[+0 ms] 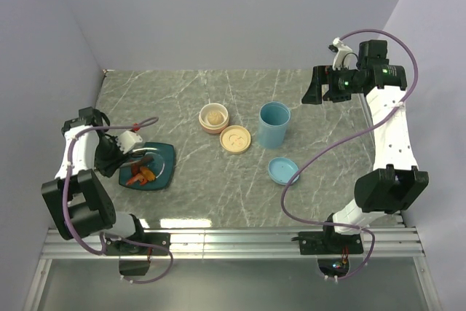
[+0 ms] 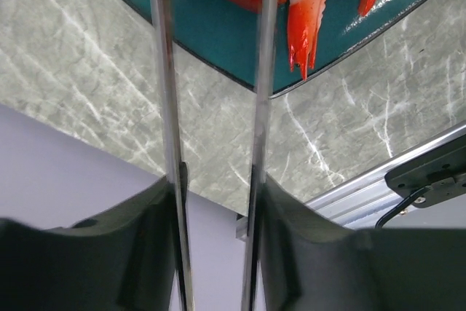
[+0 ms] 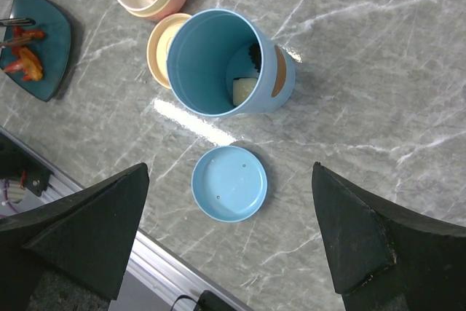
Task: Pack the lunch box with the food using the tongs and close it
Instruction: Pick up the food using the clamp, then place the food into the lunch box, then pick up the food using the clamp
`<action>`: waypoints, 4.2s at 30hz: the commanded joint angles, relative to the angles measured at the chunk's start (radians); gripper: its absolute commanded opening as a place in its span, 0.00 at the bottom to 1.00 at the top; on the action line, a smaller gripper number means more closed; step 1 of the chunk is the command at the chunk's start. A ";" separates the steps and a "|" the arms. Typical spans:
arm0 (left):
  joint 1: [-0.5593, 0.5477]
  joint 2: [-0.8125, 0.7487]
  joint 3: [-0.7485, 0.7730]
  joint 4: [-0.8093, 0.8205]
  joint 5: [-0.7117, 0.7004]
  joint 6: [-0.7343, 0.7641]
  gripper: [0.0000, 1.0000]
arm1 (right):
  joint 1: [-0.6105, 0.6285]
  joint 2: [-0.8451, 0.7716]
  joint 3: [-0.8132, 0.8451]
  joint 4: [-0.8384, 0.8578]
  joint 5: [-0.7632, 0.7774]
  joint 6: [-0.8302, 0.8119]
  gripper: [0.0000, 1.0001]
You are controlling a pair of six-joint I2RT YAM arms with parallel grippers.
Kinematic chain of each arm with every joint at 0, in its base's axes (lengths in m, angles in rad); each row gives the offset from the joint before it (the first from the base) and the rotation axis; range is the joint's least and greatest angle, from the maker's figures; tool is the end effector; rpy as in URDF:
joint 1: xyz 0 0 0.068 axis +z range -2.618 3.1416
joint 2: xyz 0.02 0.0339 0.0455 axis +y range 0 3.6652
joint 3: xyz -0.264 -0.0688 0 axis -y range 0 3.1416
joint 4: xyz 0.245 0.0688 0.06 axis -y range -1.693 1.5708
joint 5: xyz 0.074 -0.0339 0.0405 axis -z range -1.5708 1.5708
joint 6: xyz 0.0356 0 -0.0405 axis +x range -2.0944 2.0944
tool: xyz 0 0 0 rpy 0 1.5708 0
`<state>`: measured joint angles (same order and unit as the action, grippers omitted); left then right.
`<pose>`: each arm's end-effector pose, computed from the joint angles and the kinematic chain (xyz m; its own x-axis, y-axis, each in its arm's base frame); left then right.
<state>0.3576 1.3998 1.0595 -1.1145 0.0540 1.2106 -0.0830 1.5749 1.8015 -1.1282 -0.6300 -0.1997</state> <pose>0.2243 0.0818 0.2396 -0.6496 0.7549 -0.0910 0.7496 0.6558 0.0894 0.3108 -0.0048 0.4104 -0.7071 -0.1020 -0.6997 -0.4464 0.8318 0.3298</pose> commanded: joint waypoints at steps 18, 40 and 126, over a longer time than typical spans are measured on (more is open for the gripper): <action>-0.137 0.024 0.394 -0.255 0.220 -0.160 0.21 | 0.012 0.043 0.108 -0.027 -0.019 -0.004 1.00; -0.847 0.436 1.020 0.027 0.394 -0.784 0.17 | 0.015 0.048 0.105 0.001 0.042 0.029 1.00; 0.118 -0.374 -0.109 -0.209 0.052 -0.588 0.45 | 0.038 0.037 0.052 -0.039 -0.014 -0.030 1.00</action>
<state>0.4702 1.0119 0.9371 -1.3369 0.1303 0.6674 -0.0536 1.6253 1.8557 -1.1744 -0.6376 -0.2161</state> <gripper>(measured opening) 0.461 0.996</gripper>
